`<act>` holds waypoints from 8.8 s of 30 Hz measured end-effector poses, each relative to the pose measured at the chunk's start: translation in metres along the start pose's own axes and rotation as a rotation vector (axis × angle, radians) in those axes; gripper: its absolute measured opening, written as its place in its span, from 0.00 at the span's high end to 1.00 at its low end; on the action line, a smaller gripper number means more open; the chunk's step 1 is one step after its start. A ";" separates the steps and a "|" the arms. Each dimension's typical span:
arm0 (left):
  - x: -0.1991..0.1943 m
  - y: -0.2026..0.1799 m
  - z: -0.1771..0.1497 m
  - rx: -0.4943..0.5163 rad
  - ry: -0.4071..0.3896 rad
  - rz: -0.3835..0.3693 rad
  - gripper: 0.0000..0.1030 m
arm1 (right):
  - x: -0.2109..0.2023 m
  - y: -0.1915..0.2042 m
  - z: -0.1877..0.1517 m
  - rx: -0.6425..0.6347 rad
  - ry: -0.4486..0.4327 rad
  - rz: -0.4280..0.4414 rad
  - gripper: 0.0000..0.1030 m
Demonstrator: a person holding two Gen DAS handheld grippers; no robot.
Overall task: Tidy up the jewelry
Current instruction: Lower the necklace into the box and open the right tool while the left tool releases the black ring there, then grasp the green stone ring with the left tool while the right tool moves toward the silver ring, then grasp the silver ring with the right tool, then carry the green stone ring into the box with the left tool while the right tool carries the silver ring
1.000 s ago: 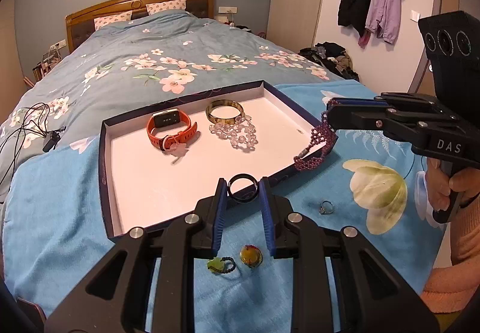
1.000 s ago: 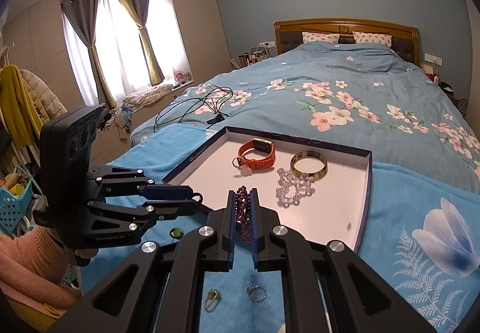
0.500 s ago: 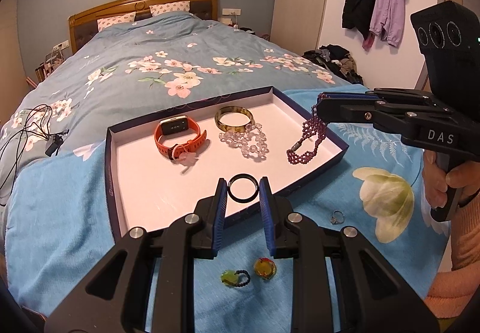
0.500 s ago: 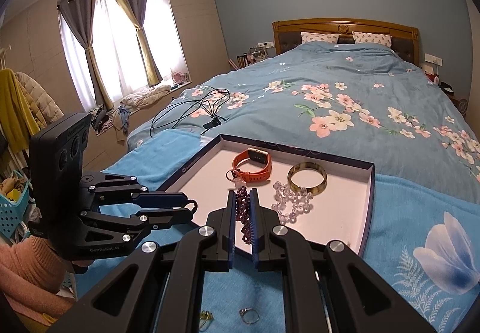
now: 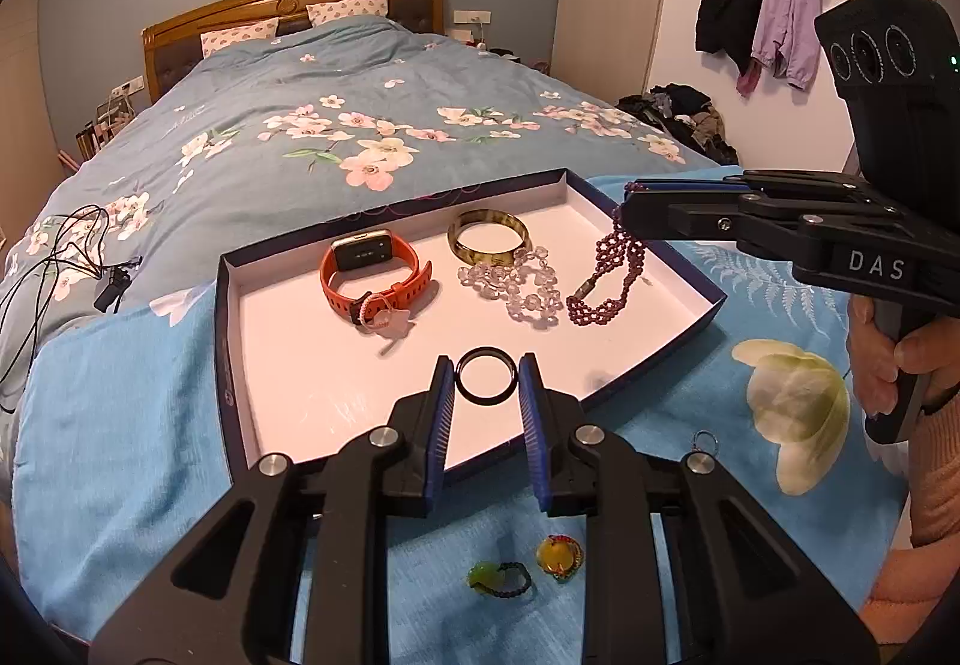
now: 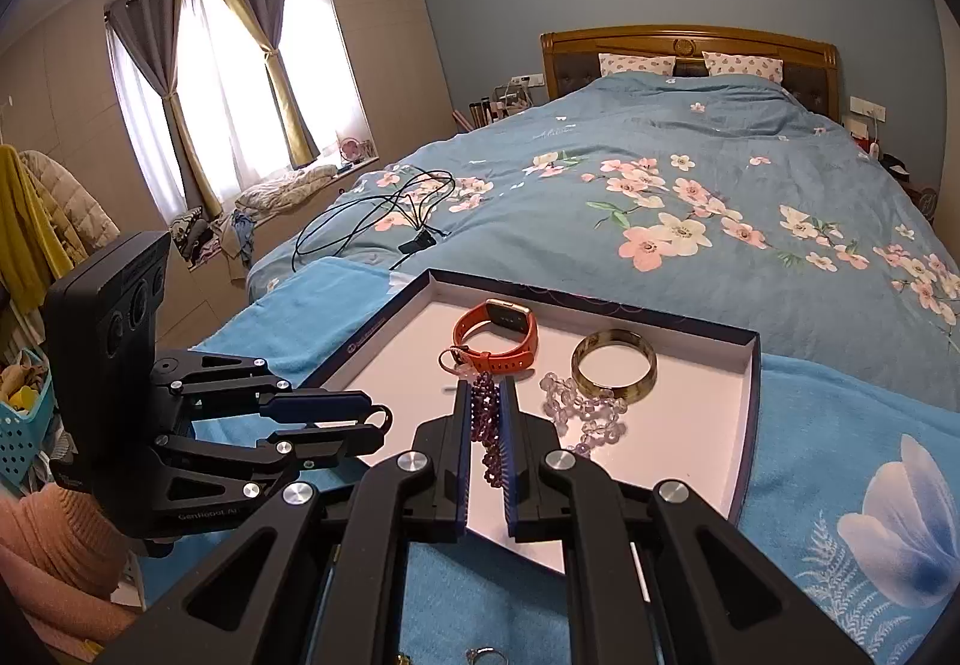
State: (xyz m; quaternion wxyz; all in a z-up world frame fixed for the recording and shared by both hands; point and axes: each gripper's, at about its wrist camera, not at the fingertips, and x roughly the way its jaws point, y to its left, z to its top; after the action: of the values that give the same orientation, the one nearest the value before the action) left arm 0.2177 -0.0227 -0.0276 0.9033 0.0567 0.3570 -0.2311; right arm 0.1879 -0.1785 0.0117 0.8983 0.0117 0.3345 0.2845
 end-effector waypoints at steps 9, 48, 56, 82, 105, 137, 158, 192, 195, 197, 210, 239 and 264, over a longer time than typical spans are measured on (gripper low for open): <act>0.007 0.003 0.003 0.000 0.009 0.006 0.79 | 0.010 -0.004 0.003 0.011 0.010 0.002 0.93; 0.042 0.018 0.011 -0.034 0.068 0.025 0.79 | 0.045 -0.026 0.011 0.077 0.052 0.018 0.93; 0.047 0.018 0.014 -0.035 0.075 0.026 0.79 | 0.051 -0.029 0.012 0.091 0.059 0.021 0.93; 0.073 0.026 0.020 -0.061 0.116 0.046 0.79 | 0.068 -0.053 0.008 0.181 0.089 -0.005 0.93; 0.086 0.034 0.019 -0.107 0.125 0.069 0.74 | 0.075 -0.071 -0.005 0.223 0.135 -0.076 0.89; -0.035 -0.008 -0.072 -0.045 0.043 0.013 0.63 | -0.017 0.013 -0.105 0.096 0.161 0.052 0.60; -0.017 -0.007 -0.079 -0.066 0.129 -0.004 0.77 | -0.020 0.032 -0.118 0.087 0.179 0.081 0.57; -0.030 -0.023 -0.100 -0.062 0.125 -0.018 0.75 | 0.004 0.020 -0.107 -0.042 0.249 -0.187 0.63; -0.030 -0.021 -0.100 -0.069 0.125 -0.024 0.76 | 0.005 0.023 -0.108 -0.061 0.250 -0.184 0.74; -0.030 -0.020 -0.100 -0.070 0.124 -0.024 0.77 | 0.005 0.024 -0.108 -0.065 0.250 -0.184 0.75; -0.031 -0.019 -0.100 -0.081 0.113 -0.018 0.79 | -0.005 0.017 -0.108 0.002 0.222 -0.134 0.83; -0.055 -0.027 -0.073 -0.074 -0.026 -0.008 0.79 | -0.023 0.026 -0.081 0.060 0.065 -0.018 0.83; -0.051 -0.018 -0.051 -0.092 -0.069 0.035 0.79 | -0.022 0.013 -0.056 0.068 0.006 -0.018 0.83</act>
State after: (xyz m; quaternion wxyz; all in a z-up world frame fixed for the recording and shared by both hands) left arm 0.1454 -0.0057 -0.0302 0.9206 0.0134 0.3347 -0.2005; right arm 0.1339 -0.1881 -0.0158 0.8989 0.0385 0.3470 0.2647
